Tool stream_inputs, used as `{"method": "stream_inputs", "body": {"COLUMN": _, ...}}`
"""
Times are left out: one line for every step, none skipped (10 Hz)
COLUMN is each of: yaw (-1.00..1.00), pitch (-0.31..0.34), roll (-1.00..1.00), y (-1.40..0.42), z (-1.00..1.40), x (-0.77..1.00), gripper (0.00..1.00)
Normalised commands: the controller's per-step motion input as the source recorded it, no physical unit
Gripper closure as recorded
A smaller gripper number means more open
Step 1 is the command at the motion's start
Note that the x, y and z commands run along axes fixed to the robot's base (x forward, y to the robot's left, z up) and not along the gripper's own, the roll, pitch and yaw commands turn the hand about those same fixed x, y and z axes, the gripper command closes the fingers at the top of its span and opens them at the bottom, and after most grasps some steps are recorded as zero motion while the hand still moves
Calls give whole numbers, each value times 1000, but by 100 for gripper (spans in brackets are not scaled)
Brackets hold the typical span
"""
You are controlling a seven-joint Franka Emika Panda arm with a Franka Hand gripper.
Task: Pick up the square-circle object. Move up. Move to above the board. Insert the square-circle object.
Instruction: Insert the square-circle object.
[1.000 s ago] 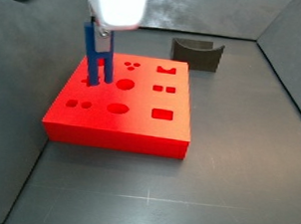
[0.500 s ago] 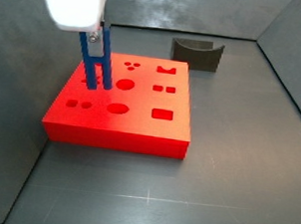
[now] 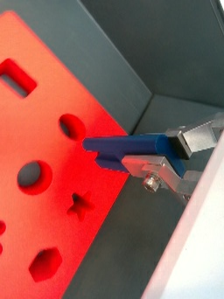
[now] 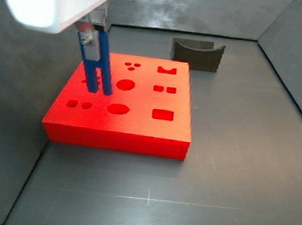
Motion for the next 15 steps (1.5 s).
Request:
{"method": "stream_inputs", "body": {"yaw": -166, "pitch": 0, "roll": 34, "y": 0, "z": -49, "x": -174, "gripper": 100}}
{"method": "stream_inputs", "body": {"yaw": 0, "pitch": 0, "roll": 63, "y": 0, "z": -83, "x": -103, "gripper": 100}}
{"method": "stream_inputs", "body": {"yaw": 280, "pitch": -59, "roll": 164, "y": -49, "z": -271, "x": -437, "gripper": 100}}
{"method": "stream_inputs", "body": {"yaw": 489, "pitch": -67, "roll": 196, "y": -240, "z": -231, "x": -431, "gripper": 100}}
{"method": "stream_inputs", "body": {"yaw": 463, "pitch": -47, "roll": 211, "y": -300, "z": -143, "x": -346, "gripper": 100}}
{"method": "stream_inputs", "body": {"yaw": 366, "pitch": -67, "roll": 114, "y": -266, "z": -123, "x": -229, "gripper": 100}}
{"method": "stream_inputs", "body": {"yaw": 200, "pitch": -120, "roll": 0, "y": -63, "z": -189, "x": -157, "gripper": 100}}
{"method": "stream_inputs", "body": {"yaw": 71, "pitch": -123, "roll": -47, "y": 0, "z": -280, "x": 0, "gripper": 100}}
{"method": "stream_inputs", "body": {"yaw": 0, "pitch": -51, "roll": -84, "y": 63, "z": -234, "x": 86, "gripper": 100}}
{"method": "stream_inputs", "body": {"yaw": 0, "pitch": -33, "roll": -140, "y": 120, "z": -163, "x": 183, "gripper": 100}}
{"method": "stream_inputs", "body": {"yaw": 0, "pitch": -29, "roll": -146, "y": 131, "z": -154, "x": 189, "gripper": 100}}
{"method": "stream_inputs", "body": {"yaw": 0, "pitch": 0, "roll": -77, "y": 169, "z": -149, "x": 89, "gripper": 100}}
{"method": "stream_inputs", "body": {"yaw": 0, "pitch": -33, "roll": -37, "y": 97, "z": -211, "x": 0, "gripper": 100}}
{"method": "stream_inputs", "body": {"yaw": 0, "pitch": -153, "roll": -10, "y": 0, "z": -514, "x": -3, "gripper": 100}}
{"method": "stream_inputs", "body": {"yaw": 0, "pitch": -203, "roll": 0, "y": -74, "z": -860, "x": 0, "gripper": 100}}
